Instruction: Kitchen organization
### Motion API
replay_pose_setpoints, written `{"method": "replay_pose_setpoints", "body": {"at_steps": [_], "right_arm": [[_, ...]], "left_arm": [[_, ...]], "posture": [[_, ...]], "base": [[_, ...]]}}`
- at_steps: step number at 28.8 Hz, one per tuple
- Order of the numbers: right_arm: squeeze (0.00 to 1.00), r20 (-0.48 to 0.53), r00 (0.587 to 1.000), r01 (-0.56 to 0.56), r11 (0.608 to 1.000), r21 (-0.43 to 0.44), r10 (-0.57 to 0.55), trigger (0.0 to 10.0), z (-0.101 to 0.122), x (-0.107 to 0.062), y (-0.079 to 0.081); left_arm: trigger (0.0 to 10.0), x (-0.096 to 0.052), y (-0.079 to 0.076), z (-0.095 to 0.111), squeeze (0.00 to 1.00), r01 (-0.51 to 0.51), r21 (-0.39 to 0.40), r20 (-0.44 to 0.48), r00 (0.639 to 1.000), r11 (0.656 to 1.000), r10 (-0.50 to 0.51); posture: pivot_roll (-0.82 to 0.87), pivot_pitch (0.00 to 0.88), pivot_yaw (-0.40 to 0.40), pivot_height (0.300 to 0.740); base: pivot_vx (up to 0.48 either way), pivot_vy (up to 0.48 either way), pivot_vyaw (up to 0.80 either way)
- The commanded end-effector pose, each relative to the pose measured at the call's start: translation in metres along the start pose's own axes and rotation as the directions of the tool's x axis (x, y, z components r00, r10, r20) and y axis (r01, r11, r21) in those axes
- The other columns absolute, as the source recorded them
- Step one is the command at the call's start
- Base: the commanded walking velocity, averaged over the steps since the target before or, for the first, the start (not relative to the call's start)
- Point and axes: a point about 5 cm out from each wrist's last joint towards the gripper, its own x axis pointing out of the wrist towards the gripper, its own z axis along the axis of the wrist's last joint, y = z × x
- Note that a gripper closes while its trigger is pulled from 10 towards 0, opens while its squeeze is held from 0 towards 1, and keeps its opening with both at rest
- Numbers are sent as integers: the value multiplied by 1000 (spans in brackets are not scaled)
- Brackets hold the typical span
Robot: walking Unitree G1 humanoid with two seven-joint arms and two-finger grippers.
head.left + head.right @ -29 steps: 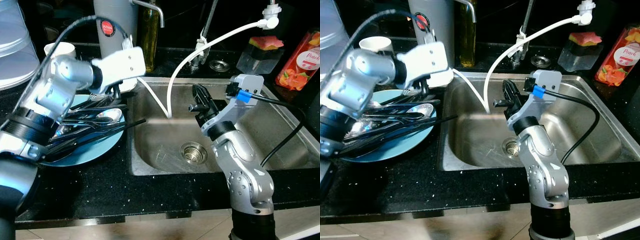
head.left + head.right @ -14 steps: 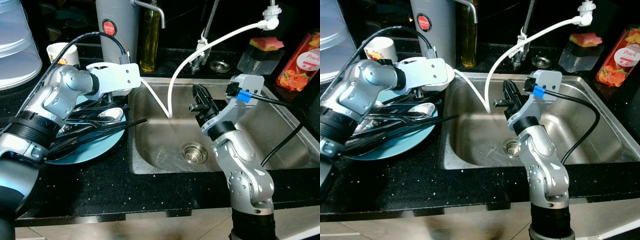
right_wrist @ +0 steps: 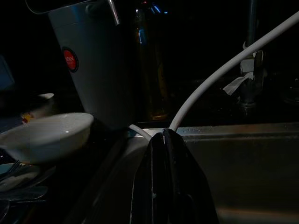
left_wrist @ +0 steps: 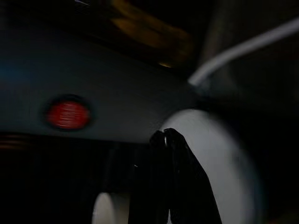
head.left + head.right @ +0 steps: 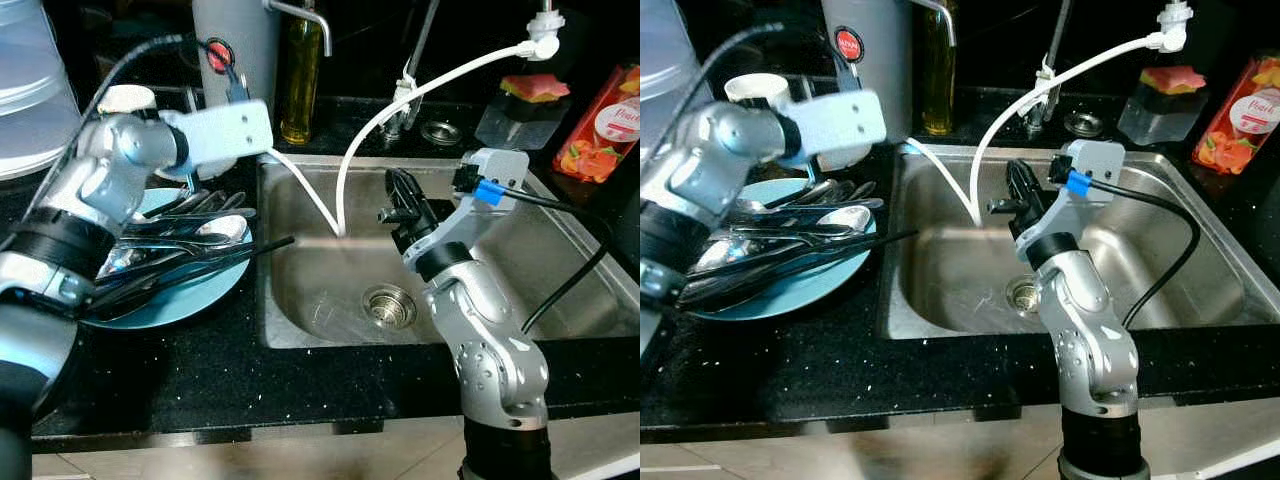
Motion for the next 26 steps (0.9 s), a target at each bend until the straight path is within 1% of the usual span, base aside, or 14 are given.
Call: {"method": "replay_pose_setpoints", "body": {"at_steps": [1,4,5,6,8,9,10,11,12,14,16,20,23,26], "right_arm": [[0,4,1000,10,1000,6,-10,10000,2,-1,-2],[0,4,1000,10,1000,6,-10,10000,1,-1,-2],[0,3,1000,10,1000,6,-10,10000,1,0,-2],[0,4,1000,9,1000,7,-9,10000,1,0,-2],[0,4,1000,9,1000,7,-9,10000,1,0,-2],[0,5,1000,9,1000,7,-9,10000,1,0,-2],[0,5,1000,10,1000,6,-10,10000,1,0,-2],[0,5,1000,10,1000,6,-10,10000,1,0,-3],[0,4,1000,11,1000,6,-11,10000,1,0,-3],[0,4,1000,11,1000,5,-11,10000,1,0,-3],[0,4,1000,10,1000,7,-11,10000,1,0,-3],[0,4,1000,10,1000,8,-10,10000,1,0,-3],[0,4,1000,9,1000,9,-9,10000,1,1,-2],[0,4,1000,10,1000,8,-10,10000,1,0,-3]], "left_arm": [[0,3,3,14,0,-14,-31,68,998,999,16],[0,2,4,18,0,-19,-44,88,996,999,23],[0,2,5,23,0,-14,-71,119,993,997,22],[10000,1,6,28,0,-9,-63,142,990,998,18],[10000,0,6,31,0,-5,-55,157,988,998,14],[10000,0,6,29,0,-6,-44,139,990,999,12],[10000,0,7,21,757,-10,-3,80,997,1000,10],[10000,0,7,17,757,-12,20,54,999,1000,11],[10000,0,8,11,1000,-15,21,19,1000,1000,15],[10000,0,9,7,1000,-18,18,-4,1000,1000,18],[10000,-1,5,-4,1000,11,-26,-58,998,1000,-12],[10000,0,1,-10,1000,27,-63,-80,996,998,-32],[10000,2,-8,-21,1000,44,-118,-126,990,992,-59],[10000,5,-14,-29,1000,70,-145,-145,985,987,-91]], "posture": [[236,29,-76,740],[238,28,-76,740],[237,28,-77,740],[237,27,-76,740],[235,27,-76,740],[235,27,-76,740],[236,27,-76,740],[236,27,-76,740],[236,27,-76,740],[236,27,-76,740],[236,27,-76,740],[242,26,-75,740],[240,26,-75,740],[240,26,-75,740]], "base": [[0,0,0],[0,0,0],[0,0,0],[0,0,0],[0,0,0],[0,0,0],[0,0,0],[0,0,0],[0,0,0],[0,0,0],[0,0,0],[0,0,0],[0,0,0],[0,0,0]]}}
